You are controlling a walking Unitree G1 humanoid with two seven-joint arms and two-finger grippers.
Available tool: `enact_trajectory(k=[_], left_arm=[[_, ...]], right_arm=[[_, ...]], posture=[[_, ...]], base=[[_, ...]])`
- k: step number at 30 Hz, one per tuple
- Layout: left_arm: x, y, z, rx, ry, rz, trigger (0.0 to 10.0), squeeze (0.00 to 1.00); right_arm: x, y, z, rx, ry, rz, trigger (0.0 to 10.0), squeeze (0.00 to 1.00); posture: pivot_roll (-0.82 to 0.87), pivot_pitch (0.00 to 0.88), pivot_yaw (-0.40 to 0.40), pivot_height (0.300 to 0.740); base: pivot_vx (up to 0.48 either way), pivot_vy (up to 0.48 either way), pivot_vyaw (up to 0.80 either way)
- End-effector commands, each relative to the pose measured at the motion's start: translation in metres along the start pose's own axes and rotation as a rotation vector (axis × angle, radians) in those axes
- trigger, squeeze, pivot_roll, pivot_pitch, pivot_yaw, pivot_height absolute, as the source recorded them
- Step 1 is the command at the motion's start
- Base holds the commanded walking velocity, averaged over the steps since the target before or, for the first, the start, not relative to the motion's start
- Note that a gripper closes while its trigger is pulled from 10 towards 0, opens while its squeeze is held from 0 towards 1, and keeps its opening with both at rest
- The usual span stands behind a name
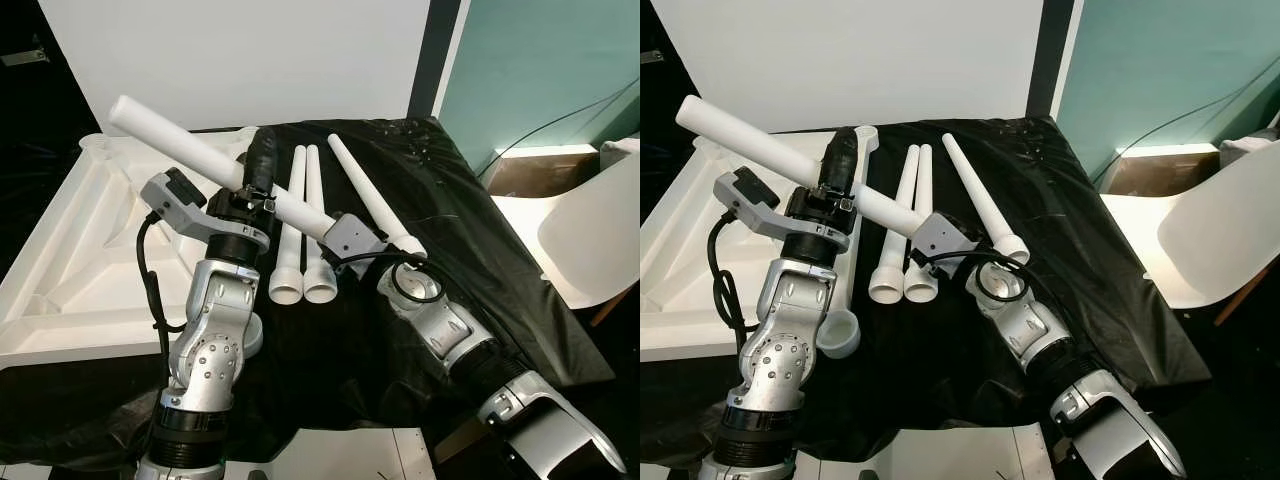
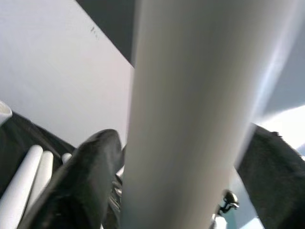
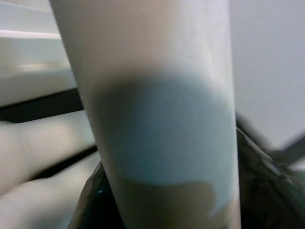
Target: Building children table
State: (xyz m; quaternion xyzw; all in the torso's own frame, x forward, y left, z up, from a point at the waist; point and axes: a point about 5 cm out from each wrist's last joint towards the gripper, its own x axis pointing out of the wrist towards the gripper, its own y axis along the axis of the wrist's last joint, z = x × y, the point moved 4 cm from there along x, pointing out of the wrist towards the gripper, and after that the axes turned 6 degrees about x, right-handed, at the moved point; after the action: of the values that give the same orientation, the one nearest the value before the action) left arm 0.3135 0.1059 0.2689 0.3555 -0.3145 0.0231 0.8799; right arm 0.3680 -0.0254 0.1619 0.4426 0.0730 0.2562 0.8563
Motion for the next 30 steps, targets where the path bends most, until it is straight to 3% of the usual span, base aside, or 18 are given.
enact_trajectory(k=[1, 2, 5, 10, 14, 15, 16, 17, 18, 20, 21, 22, 23, 25, 29, 30], left_arm=[[0.005, 0.006, 0.025, 0.041, -0.219, 0.044, 10.0, 0.21], [0.006, 0.006, 0.027, 0.049, -0.220, 0.043, 10.0, 0.00], [0.007, 0.006, 0.030, 0.053, -0.230, 0.041, 10.0, 0.00], [0.008, 0.003, 0.031, 0.058, -0.225, 0.030, 10.0, 0.00], [0.007, 0.000, 0.029, 0.058, -0.212, 0.018, 10.0, 0.00], [0.006, 0.000, 0.028, 0.055, -0.208, 0.019, 0.0, 0.00], [0.005, 0.000, 0.027, 0.055, -0.208, 0.022, 0.0, 0.00], [0.005, 0.000, 0.027, 0.055, -0.208, 0.022, 0.0, 0.00], [0.003, 0.000, 0.026, 0.062, -0.211, 0.026, 0.0, 0.00], [0.002, 0.000, 0.027, 0.070, -0.217, 0.026, 0.0, 0.00], [0.000, 0.000, 0.027, 0.073, -0.224, 0.023, 0.0, 0.00], [-0.001, -0.001, 0.027, 0.074, -0.230, 0.020, 0.0, 0.00], [-0.001, -0.001, 0.027, 0.074, -0.230, 0.020, 0.0, 0.00], [-0.003, -0.002, 0.029, 0.065, -0.250, 0.010, 0.0, 0.00], [-0.004, -0.002, 0.033, 0.052, -0.282, 0.005, 0.0, 0.00], [-0.003, 0.000, 0.034, 0.049, -0.289, 0.008, 0.0, 0.00]], right_arm=[[-0.003, 0.001, 0.008, -0.044, -0.142, 0.031, 0.0, 0.00], [-0.004, 0.003, 0.005, -0.066, -0.171, 0.047, 0.0, 0.00], [-0.006, 0.006, 0.000, -0.090, -0.203, 0.067, 0.0, 0.00], [-0.006, 0.009, 0.004, -0.151, -0.331, 0.107, 0.0, 0.00], [-0.004, 0.007, 0.001, -0.146, -0.351, 0.099, 0.0, 0.00], [-0.003, 0.008, -0.001, -0.134, -0.348, 0.096, 0.0, 0.00], [-0.003, 0.009, -0.005, -0.130, -0.340, 0.097, 6.2, 0.00], [-0.003, 0.009, -0.005, -0.130, -0.340, 0.097, 6.2, 0.00], [-0.002, 0.008, -0.007, -0.120, -0.332, 0.091, 10.0, 0.00], [-0.002, 0.007, -0.009, -0.096, -0.318, 0.075, 10.0, 0.00], [-0.001, 0.004, -0.008, -0.047, -0.302, 0.054, 10.0, 0.77], [0.000, 0.002, -0.008, 0.026, -0.268, 0.030, 10.0, 1.00], [0.000, 0.002, -0.008, 0.026, -0.268, 0.030, 10.0, 1.00], [0.004, 0.009, -0.014, 0.136, -0.143, 0.032, 10.0, 1.00], [0.007, 0.022, -0.012, 0.194, -0.057, 0.054, 10.0, 1.00], [0.008, 0.026, -0.010, 0.216, 0.000, 0.048, 10.0, 0.00]], posture=[[-0.02, 0.000, 0.000, 0.740], [-0.02, 0.000, 0.001, 0.740], [-0.02, 0.000, 0.005, 0.740], [-0.02, 0.000, 0.009, 0.740], [-0.01, 0.000, 0.011, 0.740], [-0.01, 0.000, 0.010, 0.740], [-0.01, 0.000, 0.010, 0.740], [-0.01, 0.000, 0.010, 0.740], [0.00, 0.000, 0.010, 0.740], [0.00, 0.000, 0.010, 0.740], [0.00, 0.000, 0.011, 0.740], [0.00, 0.000, 0.011, 0.740], [0.00, 0.000, 0.011, 0.740], [-0.01, 0.000, 0.013, 0.740], [-0.01, 0.000, 0.015, 0.740], [-0.01, 0.000, 0.015, 0.740]], base=[[0.000, 0.000, 0.00], [0.000, 0.000, 0.00], [0.000, 0.000, 0.00], [0.000, 0.000, 0.00], [0.000, 0.000, 0.00], [0.000, 0.000, 0.00], [0.000, 0.000, 0.00], [0.000, 0.000, 0.00], [0.000, 0.000, 0.00], [0.000, 0.000, 0.00], [0.000, 0.000, 0.00], [0.000, 0.000, 0.00], [0.000, 0.000, 0.00], [0.000, 0.000, 0.00], [0.000, 0.000, 0.00], [0.000, 0.000, 0.00]])
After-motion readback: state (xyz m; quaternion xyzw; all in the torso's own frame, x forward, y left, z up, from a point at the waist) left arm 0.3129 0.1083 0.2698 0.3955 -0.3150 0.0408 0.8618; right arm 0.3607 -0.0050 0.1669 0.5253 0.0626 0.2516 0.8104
